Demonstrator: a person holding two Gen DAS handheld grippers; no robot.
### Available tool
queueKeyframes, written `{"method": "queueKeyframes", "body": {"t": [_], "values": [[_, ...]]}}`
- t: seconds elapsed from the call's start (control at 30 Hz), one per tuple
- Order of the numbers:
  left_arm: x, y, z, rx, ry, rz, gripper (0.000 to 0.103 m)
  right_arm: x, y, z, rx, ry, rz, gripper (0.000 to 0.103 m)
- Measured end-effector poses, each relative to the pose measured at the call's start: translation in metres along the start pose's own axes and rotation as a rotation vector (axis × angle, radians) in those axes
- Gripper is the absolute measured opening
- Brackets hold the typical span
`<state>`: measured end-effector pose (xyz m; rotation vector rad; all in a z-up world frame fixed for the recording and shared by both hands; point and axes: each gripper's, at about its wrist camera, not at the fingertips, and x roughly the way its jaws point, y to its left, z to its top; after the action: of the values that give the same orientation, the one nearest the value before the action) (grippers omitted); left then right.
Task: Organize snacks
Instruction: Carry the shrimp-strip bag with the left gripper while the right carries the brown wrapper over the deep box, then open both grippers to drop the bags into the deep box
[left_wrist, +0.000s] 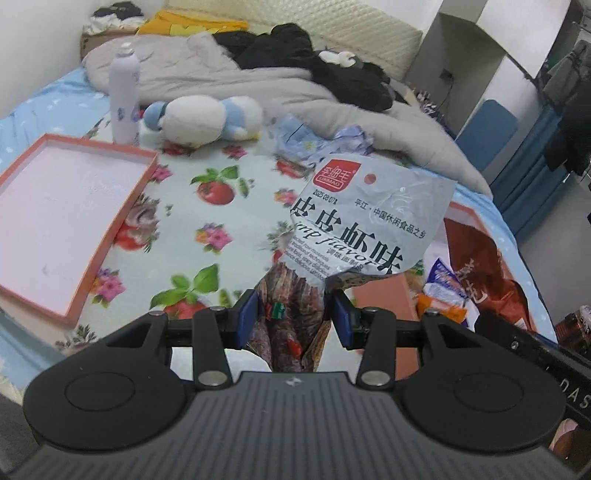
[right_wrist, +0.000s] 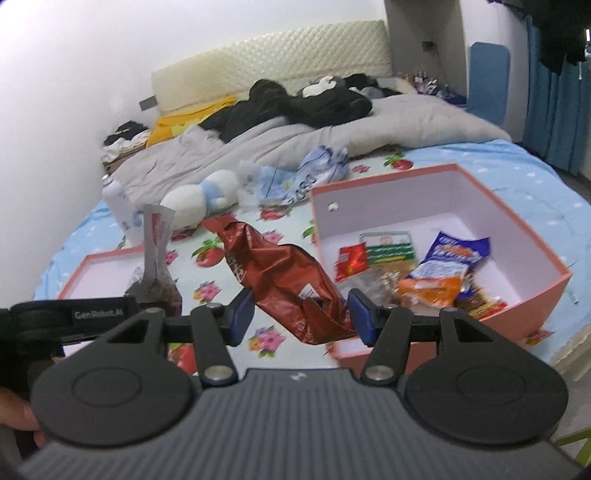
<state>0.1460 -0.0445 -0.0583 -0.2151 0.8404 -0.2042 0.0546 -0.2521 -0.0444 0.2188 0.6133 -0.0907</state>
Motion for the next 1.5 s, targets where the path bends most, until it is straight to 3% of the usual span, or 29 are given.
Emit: {"method": "queueKeyframes", "body": {"t": [0.13, 0.3, 0.63, 0.87, 1.17, 1.5], "values": [[0.000, -0.024, 0.009, 0.023, -0.013, -0.030, 0.049, -0.007, -0.022, 0.007, 0.032, -0.017, -0.039, 0.059], [0.016, -0.060, 0.018, 0.043, 0.031, -0.096, 0.049, -0.006, -0.051, 0.018, 0.080, -0.013, -0.092, 0.059], [0.082, -0.142, 0.044, 0.076, 0.127, -0.199, 0.048, 0.026, -0.105, 0.045, 0.109, 0.014, -0.141, 0.059], [0.155, -0.179, 0.067, 0.105, 0.193, -0.192, 0.039, 0.084, -0.149, 0.058, 0.154, 0.093, -0.168, 0.059], [0.247, -0.202, 0.083, 0.141, 0.263, -0.167, 0.039, 0.166, -0.188, 0.067, 0.159, 0.203, -0.175, 0.059], [0.279, -0.206, 0.088, 0.171, 0.276, -0.159, 0.039, 0.202, -0.191, 0.069, 0.143, 0.278, -0.149, 0.058]]}}
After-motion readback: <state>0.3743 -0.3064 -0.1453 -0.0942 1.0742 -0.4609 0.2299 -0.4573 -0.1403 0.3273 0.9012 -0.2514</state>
